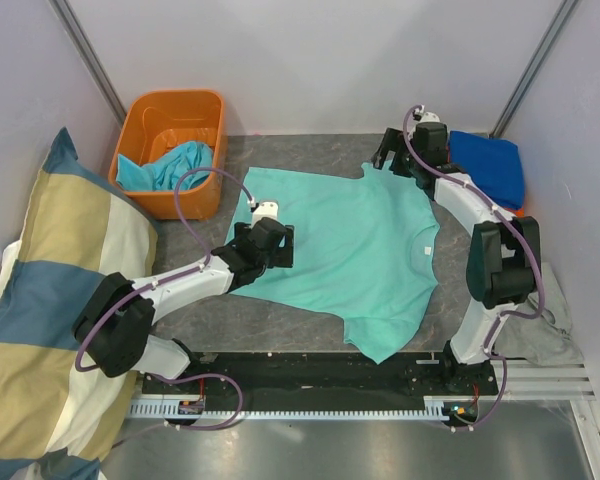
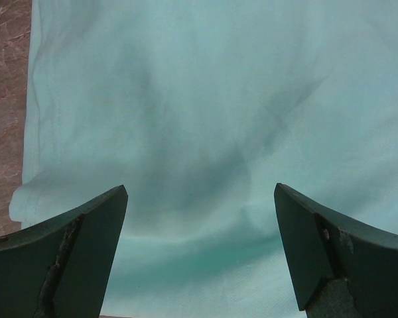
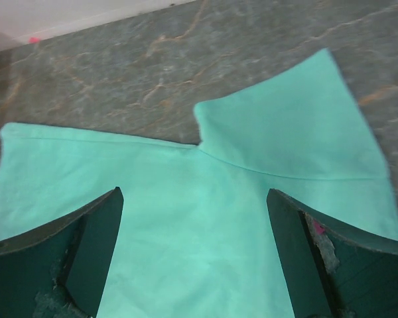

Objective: Fold and stack the t-shirts
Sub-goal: Flatten the tshirt out

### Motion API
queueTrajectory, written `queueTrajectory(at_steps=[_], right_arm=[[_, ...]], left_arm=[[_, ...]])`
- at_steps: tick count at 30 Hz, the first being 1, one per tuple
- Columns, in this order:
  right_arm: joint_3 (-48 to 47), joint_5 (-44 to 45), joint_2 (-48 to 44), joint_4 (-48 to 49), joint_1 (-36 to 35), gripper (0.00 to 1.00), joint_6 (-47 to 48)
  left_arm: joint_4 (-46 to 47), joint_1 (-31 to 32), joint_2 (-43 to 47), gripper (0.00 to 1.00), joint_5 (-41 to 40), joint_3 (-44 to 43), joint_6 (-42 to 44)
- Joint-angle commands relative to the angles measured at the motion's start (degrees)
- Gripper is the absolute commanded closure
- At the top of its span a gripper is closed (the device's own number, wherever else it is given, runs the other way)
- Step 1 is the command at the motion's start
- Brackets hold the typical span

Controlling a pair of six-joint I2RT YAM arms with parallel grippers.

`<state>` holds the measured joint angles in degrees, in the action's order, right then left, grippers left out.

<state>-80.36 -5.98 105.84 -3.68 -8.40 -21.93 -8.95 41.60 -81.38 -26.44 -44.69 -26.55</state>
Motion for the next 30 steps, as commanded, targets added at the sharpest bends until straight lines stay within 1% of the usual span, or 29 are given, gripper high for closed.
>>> queueTrajectory(at_steps=[1, 8, 15, 19, 25, 28, 30], right_arm=[[-0.1, 11.8, 0.8, -10.4, -0.3, 0.02, 5.1], [-6.1, 15.6, 10.2, -14.5, -0.2, 0.02, 4.8], [-9.2, 16.9, 14.8, -15.5, -0.3, 0.02, 4.5], [-12.6, 17.3, 18.3, -17.1, -0.2, 0.02, 4.6], [-21.4, 18.1, 26.3, -21.2, -0.2, 0.02, 5.4], [-26.8, 18.3, 31.7, -23.6, -0.1, 0.02, 5.7], [-30.9, 18.1, 33.6, -25.2, 0.1, 0.02, 5.9]], left_arm=[[2.2, 0.1, 0.1, 0.0, -0.6, -2.3, 1.4], [1.4, 0.2, 2.1, 0.0, -1.0, -0.8, 0.8], [0.0, 0.1, 3.4, 0.0, -2.0, 0.2, 0.8], [-1.2, 0.1, 4.0, 0.0, -2.4, -0.1, 0.5], [-3.9, 0.2, 5.3, 0.0, -3.4, -0.6, 0.1], [-5.2, 0.1, 5.9, 0.0, -4.4, -0.5, -0.4], [-5.5, 0.1, 6.1, 0.0, -4.8, -0.4, -1.0]])
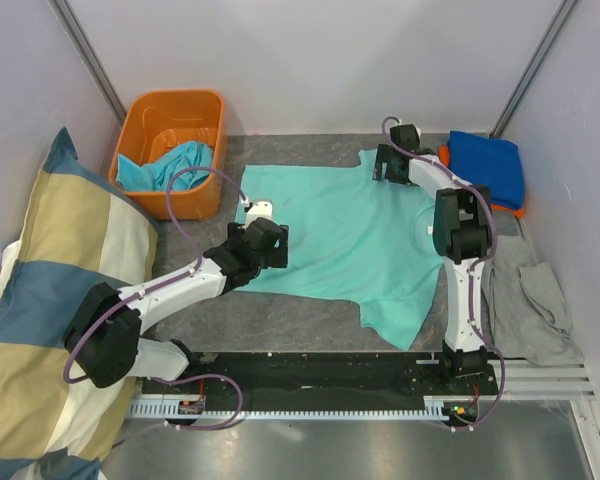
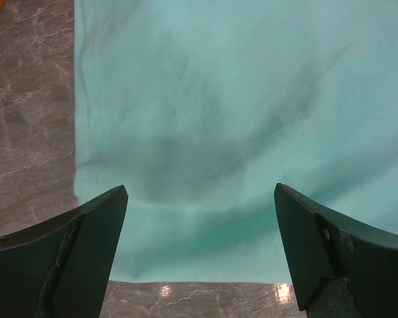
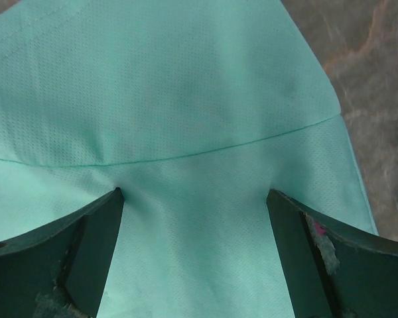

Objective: Fold and stack the t-shirts
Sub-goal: Flatten the tshirt out

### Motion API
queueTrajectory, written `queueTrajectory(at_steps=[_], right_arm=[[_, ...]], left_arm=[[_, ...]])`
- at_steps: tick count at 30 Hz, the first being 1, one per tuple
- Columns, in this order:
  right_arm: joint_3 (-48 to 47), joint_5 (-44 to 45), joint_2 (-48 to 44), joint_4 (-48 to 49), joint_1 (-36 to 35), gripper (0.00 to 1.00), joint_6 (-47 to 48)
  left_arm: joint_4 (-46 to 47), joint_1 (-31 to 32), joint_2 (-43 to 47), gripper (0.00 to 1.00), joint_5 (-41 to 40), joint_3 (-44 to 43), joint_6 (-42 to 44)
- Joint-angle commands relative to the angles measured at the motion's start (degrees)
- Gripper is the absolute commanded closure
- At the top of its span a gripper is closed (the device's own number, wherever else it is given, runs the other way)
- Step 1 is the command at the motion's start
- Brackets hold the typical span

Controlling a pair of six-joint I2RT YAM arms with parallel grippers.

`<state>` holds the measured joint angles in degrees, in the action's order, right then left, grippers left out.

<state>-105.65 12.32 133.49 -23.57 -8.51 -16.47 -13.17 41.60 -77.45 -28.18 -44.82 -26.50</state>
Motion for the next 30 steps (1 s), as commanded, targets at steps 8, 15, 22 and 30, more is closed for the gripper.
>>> queueTrajectory(at_steps=[8, 15, 22, 30], right_arm=[[-18.2, 0.0, 12.3, -8.2, 1.3, 0.02, 1.6], [-25.4, -2.6, 15.9, -8.4, 3.1, 0.02, 2.6], [-24.5, -6.8, 13.4, -2.0, 3.3, 0.02, 5.4], [-12.9, -19.5, -1.1, 13.1, 3.3, 0.02, 5.4]], left_arm=[[-3.1, 0.1, 2.5, 0.0, -3.5, -0.1, -2.9], [-3.6, 0.1, 3.4, 0.0, -4.7, 0.3, -2.9], [-4.1, 0.1, 4.7, 0.0, -5.3, 0.2, -2.8], [-4.3, 0.1, 8.1, 0.0, -6.0, 0.8, -2.7]])
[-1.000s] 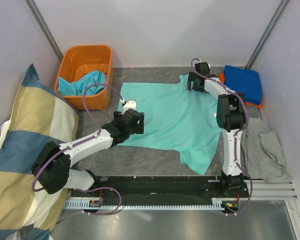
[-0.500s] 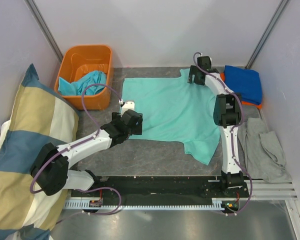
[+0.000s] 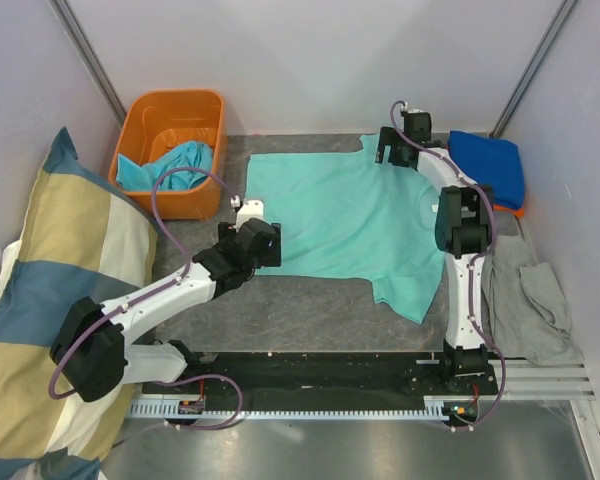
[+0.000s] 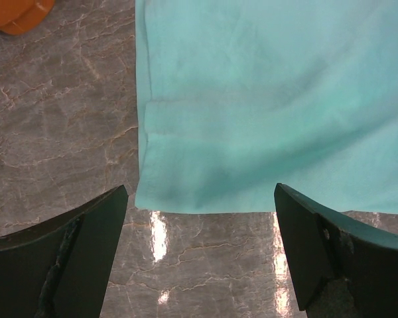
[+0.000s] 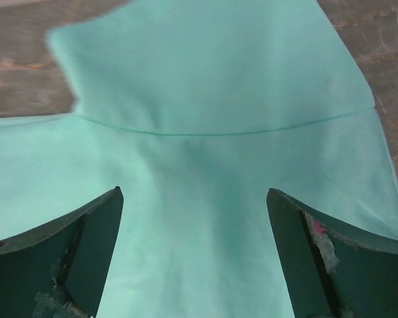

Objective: Fold and stack the t-shirts
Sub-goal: Flatten the tshirt out

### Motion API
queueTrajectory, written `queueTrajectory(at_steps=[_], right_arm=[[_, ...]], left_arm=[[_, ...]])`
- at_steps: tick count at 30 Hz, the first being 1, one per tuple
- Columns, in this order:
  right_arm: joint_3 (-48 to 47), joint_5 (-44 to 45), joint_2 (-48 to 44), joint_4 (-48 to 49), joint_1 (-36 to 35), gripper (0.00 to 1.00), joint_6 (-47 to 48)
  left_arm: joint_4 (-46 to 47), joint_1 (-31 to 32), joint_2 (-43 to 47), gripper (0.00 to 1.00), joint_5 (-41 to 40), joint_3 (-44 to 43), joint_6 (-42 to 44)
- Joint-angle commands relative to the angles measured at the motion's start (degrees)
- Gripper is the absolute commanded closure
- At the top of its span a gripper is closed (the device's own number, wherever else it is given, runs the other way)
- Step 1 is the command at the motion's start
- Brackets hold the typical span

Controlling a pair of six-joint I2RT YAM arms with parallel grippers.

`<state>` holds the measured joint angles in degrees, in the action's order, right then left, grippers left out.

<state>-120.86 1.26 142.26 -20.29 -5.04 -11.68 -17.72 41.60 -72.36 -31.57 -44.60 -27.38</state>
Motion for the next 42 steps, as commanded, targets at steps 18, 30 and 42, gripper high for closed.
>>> queueTrajectory(at_steps=[18, 30, 42], right_arm=[[47.8, 19.5, -55.3, -0.3, -5.6, 0.02, -12.2], [63.4, 32.8, -69.6, -23.0, -15.1, 0.02, -36.2], [81.9, 36.3, -80.2, -29.8, -25.8, 0.02, -60.0]], left_arm=[[5.5, 0.1, 2.2, 0.0, 1.4, 2.1, -3.0], [7.5, 0.1, 0.8, 0.0, 3.8, 3.0, -2.5], [8.8, 0.2, -1.3, 0.0, 7.2, 3.6, -2.8]])
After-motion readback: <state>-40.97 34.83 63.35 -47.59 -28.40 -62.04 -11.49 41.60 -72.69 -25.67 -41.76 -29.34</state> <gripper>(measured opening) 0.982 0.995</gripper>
